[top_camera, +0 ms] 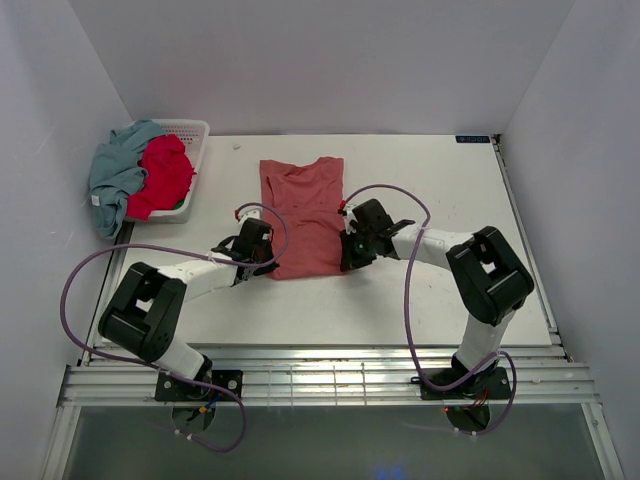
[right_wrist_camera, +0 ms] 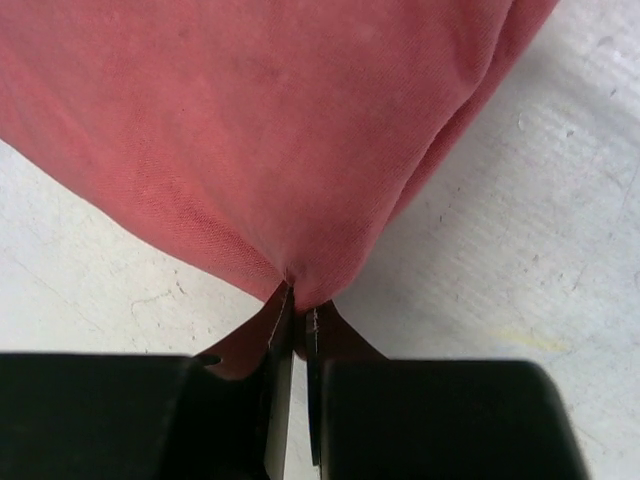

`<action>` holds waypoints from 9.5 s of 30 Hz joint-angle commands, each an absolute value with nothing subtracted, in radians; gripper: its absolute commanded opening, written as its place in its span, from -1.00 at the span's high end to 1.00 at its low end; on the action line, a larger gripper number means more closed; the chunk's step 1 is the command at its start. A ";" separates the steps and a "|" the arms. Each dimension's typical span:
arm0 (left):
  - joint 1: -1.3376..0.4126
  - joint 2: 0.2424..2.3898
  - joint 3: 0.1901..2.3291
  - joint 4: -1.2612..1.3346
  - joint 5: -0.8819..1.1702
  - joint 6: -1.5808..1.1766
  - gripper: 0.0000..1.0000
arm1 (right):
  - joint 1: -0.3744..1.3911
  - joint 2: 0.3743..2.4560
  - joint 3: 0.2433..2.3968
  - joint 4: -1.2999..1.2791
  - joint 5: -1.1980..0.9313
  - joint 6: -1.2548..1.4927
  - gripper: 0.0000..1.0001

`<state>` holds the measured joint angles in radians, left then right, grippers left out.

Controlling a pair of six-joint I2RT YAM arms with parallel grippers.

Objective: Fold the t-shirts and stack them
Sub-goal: Fold the tshirt

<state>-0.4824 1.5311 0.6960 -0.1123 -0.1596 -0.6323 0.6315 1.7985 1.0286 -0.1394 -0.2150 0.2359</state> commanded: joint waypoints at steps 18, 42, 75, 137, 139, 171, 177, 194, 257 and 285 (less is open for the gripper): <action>-0.552 1.390 1.052 -0.542 -0.224 -0.629 1.00 | 0.657 1.612 1.204 -0.426 -0.109 0.179 0.84; -0.492 1.500 1.040 -0.105 -0.342 -0.566 1.00 | 0.637 1.914 1.660 -0.322 0.152 0.094 0.84; -0.646 1.115 0.796 -0.529 -0.031 -0.687 1.00 | 0.825 1.295 1.063 -0.587 0.184 0.347 0.84; -0.463 1.973 1.251 0.485 -0.353 -0.456 1.00 | 0.532 2.160 1.793 0.031 0.433 0.005 0.84; -0.454 1.999 1.279 0.474 -0.347 -0.466 1.00 | 0.532 2.166 1.802 0.031 0.457 0.005 0.84; -0.334 2.484 2.163 0.291 -0.244 -0.465 -0.96 | 0.492 2.205 1.782 0.403 0.773 -0.113 -0.65; -0.340 2.344 1.901 0.350 -0.121 -0.534 -0.86 | 0.502 2.053 1.591 0.468 0.639 -0.094 -0.59; -0.360 2.523 2.014 0.365 0.060 -0.594 -0.26 | 0.483 2.077 1.721 0.202 -0.058 0.215 0.84; -0.569 2.079 1.071 -0.109 -0.008 -0.677 0.33 | 0.351 1.635 0.901 0.236 -0.149 0.383 -0.80; -0.569 2.025 1.028 -0.109 -0.029 -0.680 0.35 | 0.341 1.804 0.753 0.508 -0.284 0.621 -0.80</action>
<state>-0.5587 1.9827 1.1034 0.1764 -0.0296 -0.7006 0.3412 1.7748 0.7746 0.5037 -0.2687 0.5812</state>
